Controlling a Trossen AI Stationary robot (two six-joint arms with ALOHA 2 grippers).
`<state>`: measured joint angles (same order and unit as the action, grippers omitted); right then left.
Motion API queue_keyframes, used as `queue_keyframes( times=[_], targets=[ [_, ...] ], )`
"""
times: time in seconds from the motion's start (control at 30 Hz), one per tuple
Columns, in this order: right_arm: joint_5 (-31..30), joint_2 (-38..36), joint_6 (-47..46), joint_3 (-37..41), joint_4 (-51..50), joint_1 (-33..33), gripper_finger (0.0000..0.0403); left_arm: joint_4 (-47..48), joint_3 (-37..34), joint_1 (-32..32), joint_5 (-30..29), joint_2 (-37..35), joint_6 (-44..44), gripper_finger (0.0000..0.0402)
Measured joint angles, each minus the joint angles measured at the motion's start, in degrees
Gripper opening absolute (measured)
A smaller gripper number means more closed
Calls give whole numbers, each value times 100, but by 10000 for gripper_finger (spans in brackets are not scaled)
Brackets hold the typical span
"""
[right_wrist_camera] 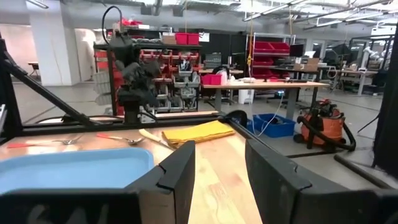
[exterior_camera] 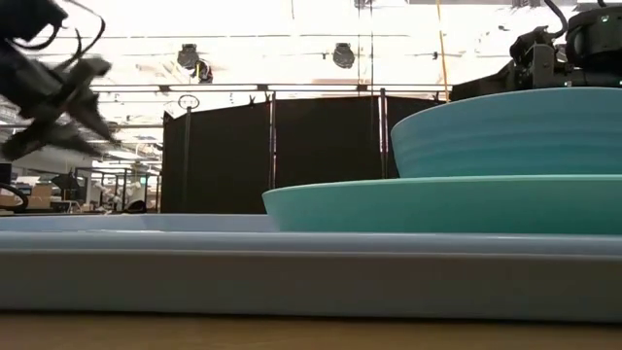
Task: Set up tray
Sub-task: Put the yellow napkin on the blue serving tray to the left of the green plate
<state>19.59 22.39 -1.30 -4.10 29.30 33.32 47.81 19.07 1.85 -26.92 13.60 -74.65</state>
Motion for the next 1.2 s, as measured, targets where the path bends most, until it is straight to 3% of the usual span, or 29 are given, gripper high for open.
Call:
queue_keyframes(
  times=[0.17,0.47,0.87,1.2],
  targets=[
    [2,0,-142,-2,-6,-2,130,315,-80,-1,346,284,-1133,124],
    [4,0,-146,-4,-60,-2,130,352,-90,-370,543,1025,-1755,124],
    [5,2,-146,-9,-90,-4,130,68,-57,-2134,1789,2164,-929,119],
    [7,1,-146,-9,-90,-4,130,-109,-29,-2704,1525,3225,-131,43]
  ],
)
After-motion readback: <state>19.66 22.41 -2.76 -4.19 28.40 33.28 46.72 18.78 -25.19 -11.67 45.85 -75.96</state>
